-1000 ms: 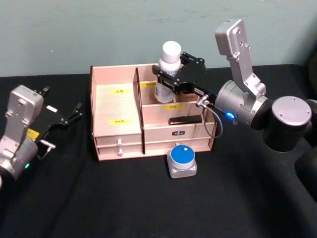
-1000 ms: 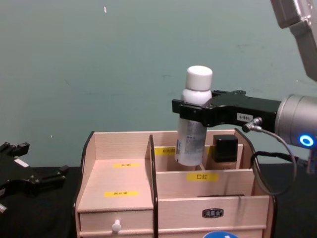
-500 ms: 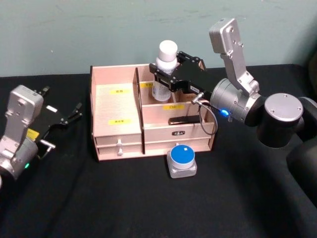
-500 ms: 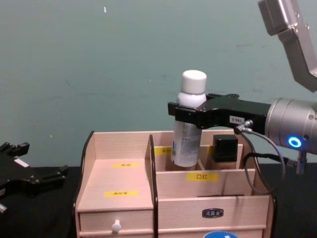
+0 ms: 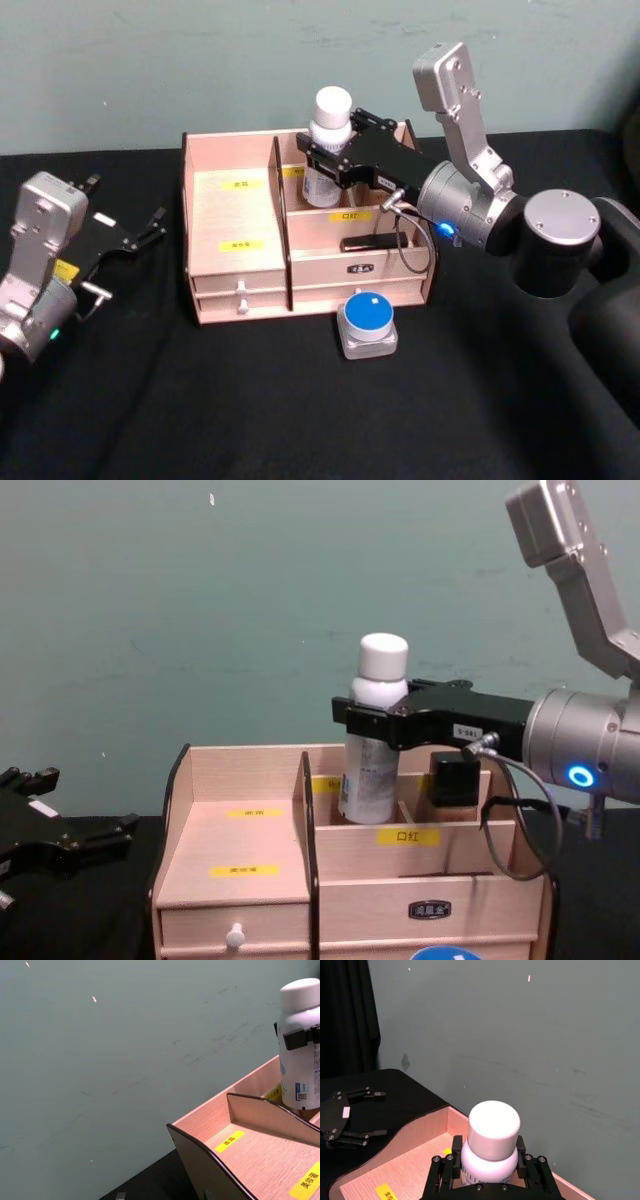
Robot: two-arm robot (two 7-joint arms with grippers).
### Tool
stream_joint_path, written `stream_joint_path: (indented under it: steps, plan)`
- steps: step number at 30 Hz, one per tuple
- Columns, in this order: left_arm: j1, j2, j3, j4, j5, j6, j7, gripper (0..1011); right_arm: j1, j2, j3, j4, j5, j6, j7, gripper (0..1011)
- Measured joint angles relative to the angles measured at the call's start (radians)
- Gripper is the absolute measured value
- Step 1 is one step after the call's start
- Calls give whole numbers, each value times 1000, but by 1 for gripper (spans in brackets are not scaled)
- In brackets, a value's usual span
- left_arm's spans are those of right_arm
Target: Pick up the facial cleanser and watermelon frost from the table and place them into the tiered storage box.
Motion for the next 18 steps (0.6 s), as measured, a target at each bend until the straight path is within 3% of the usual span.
stream_joint_path:
  steps: [18]
  plan:
    - [0, 0, 0, 0, 0, 0, 0, 1010, 12, -17, -3, 67, -7, -11, 12, 609]
